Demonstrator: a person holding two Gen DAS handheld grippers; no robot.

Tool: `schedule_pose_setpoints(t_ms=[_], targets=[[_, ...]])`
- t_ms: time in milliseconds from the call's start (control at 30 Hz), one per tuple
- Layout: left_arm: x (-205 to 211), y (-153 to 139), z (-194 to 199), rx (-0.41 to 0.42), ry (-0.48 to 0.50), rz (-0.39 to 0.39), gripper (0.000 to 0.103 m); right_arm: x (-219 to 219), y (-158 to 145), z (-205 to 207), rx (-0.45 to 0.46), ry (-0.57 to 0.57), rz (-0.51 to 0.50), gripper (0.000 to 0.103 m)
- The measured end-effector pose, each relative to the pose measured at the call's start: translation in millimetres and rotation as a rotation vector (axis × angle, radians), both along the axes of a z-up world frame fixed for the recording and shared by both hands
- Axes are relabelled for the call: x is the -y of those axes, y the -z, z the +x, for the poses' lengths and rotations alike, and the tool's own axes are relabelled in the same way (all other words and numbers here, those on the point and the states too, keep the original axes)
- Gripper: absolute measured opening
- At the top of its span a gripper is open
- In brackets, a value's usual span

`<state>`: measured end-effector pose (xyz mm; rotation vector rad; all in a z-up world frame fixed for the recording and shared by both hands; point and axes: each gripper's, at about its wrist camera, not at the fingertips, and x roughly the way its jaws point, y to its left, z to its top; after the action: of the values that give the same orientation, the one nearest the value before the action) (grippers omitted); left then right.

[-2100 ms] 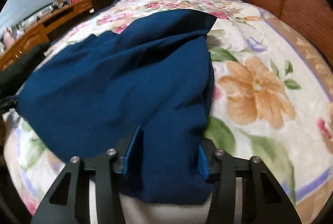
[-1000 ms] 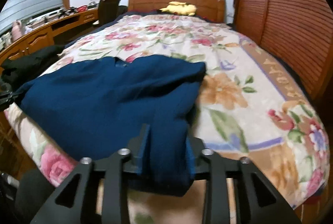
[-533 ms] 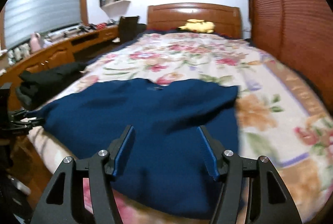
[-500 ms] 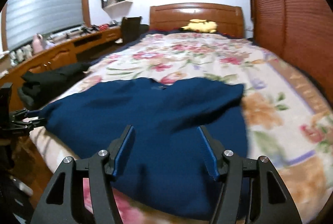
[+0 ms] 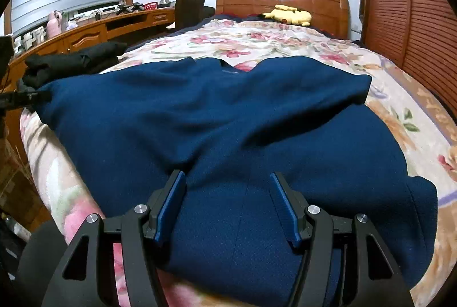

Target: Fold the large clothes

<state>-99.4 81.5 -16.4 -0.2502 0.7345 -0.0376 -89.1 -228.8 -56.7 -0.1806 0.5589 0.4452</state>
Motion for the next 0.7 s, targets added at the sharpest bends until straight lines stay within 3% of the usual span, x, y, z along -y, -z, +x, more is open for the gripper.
schedule_pose_setpoints(t_ms=[233, 467, 600, 700], targets=[[-0.4, 25.4, 20.1, -0.112, -0.010, -0.049, 0.082, 7.4, -0.7, 7.7, -0.004, 0.000, -0.006, 0.063], [5.6, 29.8, 17.8, -0.126, -0.012, -0.039, 0.080, 7.1, 0.0, 7.7, -0.003, 0.000, -0.007, 0.063], [9.3, 30.6, 17.7, -0.139, 0.037, -0.087, 0.053, 9.0, -1.2, 9.2, -0.019, 0.008, 0.009, 0.063], [16.6, 28.7, 16.6, -0.140, 0.066, -0.060, 0.036, 14.7, -9.9, 7.2, -0.033, 0.036, 0.071, 0.063]])
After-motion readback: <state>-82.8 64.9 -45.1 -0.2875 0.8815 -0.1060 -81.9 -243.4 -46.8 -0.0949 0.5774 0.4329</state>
